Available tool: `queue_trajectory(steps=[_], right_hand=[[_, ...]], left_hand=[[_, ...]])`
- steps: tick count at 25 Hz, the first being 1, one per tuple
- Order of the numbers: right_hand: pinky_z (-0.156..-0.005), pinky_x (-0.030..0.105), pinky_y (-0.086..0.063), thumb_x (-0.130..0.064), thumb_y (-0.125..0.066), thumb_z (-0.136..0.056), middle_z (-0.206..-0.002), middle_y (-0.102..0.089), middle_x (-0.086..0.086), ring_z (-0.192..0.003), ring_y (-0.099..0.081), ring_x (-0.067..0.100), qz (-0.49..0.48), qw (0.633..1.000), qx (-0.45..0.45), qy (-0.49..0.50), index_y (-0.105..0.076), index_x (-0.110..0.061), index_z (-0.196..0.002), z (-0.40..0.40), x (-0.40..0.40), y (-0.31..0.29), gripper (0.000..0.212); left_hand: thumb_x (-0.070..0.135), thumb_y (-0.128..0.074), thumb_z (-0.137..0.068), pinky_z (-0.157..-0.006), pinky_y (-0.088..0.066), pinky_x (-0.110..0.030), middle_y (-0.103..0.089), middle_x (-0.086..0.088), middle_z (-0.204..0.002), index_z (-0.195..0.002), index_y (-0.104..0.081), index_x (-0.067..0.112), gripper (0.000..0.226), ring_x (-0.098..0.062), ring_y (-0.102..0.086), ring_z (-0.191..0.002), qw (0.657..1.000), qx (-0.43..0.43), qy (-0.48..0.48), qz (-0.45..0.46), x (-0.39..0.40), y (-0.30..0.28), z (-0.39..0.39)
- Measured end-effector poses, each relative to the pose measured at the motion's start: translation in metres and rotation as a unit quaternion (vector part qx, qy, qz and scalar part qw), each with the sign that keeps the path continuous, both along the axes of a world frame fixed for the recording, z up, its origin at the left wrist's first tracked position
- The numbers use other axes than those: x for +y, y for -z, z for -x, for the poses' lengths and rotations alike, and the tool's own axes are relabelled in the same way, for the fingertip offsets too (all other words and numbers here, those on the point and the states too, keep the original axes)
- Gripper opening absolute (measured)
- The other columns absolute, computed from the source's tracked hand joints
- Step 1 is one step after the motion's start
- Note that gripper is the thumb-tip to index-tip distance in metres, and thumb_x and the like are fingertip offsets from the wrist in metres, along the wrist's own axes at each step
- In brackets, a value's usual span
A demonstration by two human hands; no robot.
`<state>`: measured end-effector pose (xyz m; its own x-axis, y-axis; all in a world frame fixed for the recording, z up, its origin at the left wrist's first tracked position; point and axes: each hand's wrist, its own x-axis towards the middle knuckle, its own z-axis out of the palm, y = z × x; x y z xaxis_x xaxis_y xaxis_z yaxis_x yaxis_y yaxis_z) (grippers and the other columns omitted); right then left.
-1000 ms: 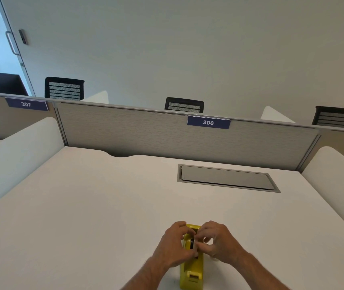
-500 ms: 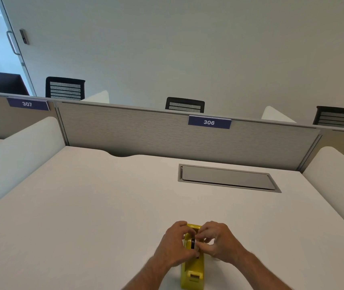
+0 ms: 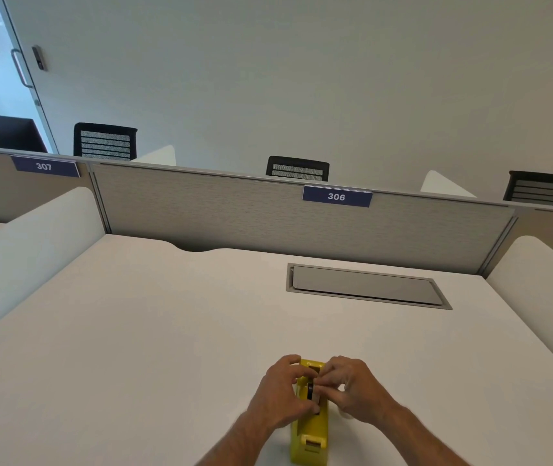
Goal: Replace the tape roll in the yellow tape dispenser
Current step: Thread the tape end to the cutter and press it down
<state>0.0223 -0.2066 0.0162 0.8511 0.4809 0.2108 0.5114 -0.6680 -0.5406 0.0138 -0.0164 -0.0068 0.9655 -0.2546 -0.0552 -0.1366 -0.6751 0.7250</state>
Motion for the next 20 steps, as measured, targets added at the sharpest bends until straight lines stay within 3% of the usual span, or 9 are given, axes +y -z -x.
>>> queue_trajectory(steps=[8,12,15,18,20], right_hand=[[-0.065,0.020,-0.047,-0.023,-0.072,-0.087,-0.082,-0.071,-0.003,-0.074,-0.055,0.006,0.028,0.999,-0.041,-0.008,-0.075,-0.023,-0.090,0.001,0.003,0.000,0.005],[-0.068,0.021,-0.052,-0.031,-0.071,-0.086,-0.087,-0.072,-0.007,-0.078,-0.057,0.004,0.038,0.999,-0.034,-0.013,-0.076,-0.025,-0.094,0.002,0.001,-0.001,0.011],[-0.070,0.023,-0.049,-0.024,-0.070,-0.088,-0.089,-0.071,-0.003,-0.083,-0.057,0.009,0.066,0.996,-0.061,-0.023,-0.076,-0.022,-0.094,0.004,0.002,-0.004,0.009],[-0.071,0.026,-0.052,-0.022,-0.061,-0.094,-0.093,-0.068,0.000,-0.088,-0.056,0.015,0.109,0.988,-0.104,-0.041,-0.070,-0.017,-0.094,0.008,0.005,-0.002,0.010],[-0.070,0.020,-0.050,-0.027,-0.053,-0.098,-0.099,-0.065,0.000,-0.090,-0.056,0.014,0.136,0.983,-0.121,-0.031,-0.064,-0.016,-0.098,0.011,0.006,0.000,0.015]], left_hand=[[0.050,-0.084,-0.058,-0.096,-0.051,-0.030,-0.043,0.012,-0.144,-0.113,-0.064,0.043,0.059,-0.012,-0.052,-0.114,1.000,0.003,0.003,0.008,0.001,-0.004,0.001],[0.052,-0.083,-0.058,-0.095,-0.050,-0.029,-0.043,0.013,-0.143,-0.111,-0.065,0.043,0.057,-0.010,-0.050,-0.114,1.000,0.004,0.001,0.006,0.000,-0.004,0.002],[0.053,-0.083,-0.058,-0.096,-0.050,-0.030,-0.043,0.013,-0.143,-0.111,-0.065,0.042,0.057,-0.011,-0.050,-0.115,1.000,0.008,-0.001,0.001,0.000,-0.007,0.002],[0.050,-0.083,-0.059,-0.099,-0.050,-0.032,-0.044,0.012,-0.142,-0.111,-0.066,0.040,0.056,-0.011,-0.051,-0.114,1.000,0.011,0.000,-0.001,0.000,-0.008,0.001],[0.048,-0.084,-0.060,-0.100,-0.049,-0.035,-0.044,0.011,-0.143,-0.113,-0.065,0.039,0.057,-0.013,-0.051,-0.117,1.000,0.014,0.000,-0.004,0.000,-0.010,0.001]])
